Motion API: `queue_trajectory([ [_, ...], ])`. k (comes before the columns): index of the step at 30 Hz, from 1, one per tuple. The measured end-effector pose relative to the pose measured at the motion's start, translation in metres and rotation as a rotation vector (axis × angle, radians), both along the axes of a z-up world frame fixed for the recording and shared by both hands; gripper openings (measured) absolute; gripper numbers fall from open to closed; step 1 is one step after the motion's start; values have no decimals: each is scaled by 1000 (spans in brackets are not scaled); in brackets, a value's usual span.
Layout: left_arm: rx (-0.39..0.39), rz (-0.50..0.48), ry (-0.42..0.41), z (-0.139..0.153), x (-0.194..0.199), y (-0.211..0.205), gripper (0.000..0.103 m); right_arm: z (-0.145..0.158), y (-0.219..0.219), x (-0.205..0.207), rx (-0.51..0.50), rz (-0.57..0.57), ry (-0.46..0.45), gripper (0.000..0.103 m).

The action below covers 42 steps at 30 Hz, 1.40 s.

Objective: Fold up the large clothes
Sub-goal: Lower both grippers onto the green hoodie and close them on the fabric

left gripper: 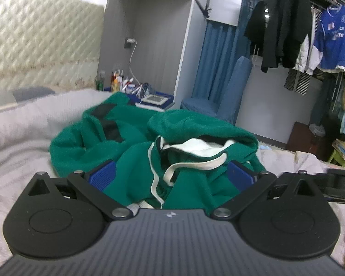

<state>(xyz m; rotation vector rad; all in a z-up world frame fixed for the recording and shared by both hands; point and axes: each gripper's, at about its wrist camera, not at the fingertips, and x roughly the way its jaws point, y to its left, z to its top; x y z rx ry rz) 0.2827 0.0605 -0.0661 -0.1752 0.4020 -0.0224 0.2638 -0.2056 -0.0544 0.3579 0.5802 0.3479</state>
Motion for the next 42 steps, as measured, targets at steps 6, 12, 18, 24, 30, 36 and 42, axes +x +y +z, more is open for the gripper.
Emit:
queue_trajectory([
  [6,-15,2,16,-23,18,14,103,-21,13,60,69,2,87,66],
  [12,-85,-7,55,-50,36,31,103,-31,40,113,151,20,83,50],
  [18,-181,-4,99,-79,56,50,103,-45,68,149,139,-121,138,48],
  [24,-158,0,92,-91,57,49,103,-34,76,141,56,-196,97,18],
  [30,-170,-2,70,-83,45,48,103,14,54,90,-8,-222,-50,15],
  [36,-175,-54,46,-69,27,36,103,59,11,22,-15,-224,-156,14],
  [42,-151,-164,47,-63,5,13,103,68,-36,-36,-31,-226,-132,14],
])
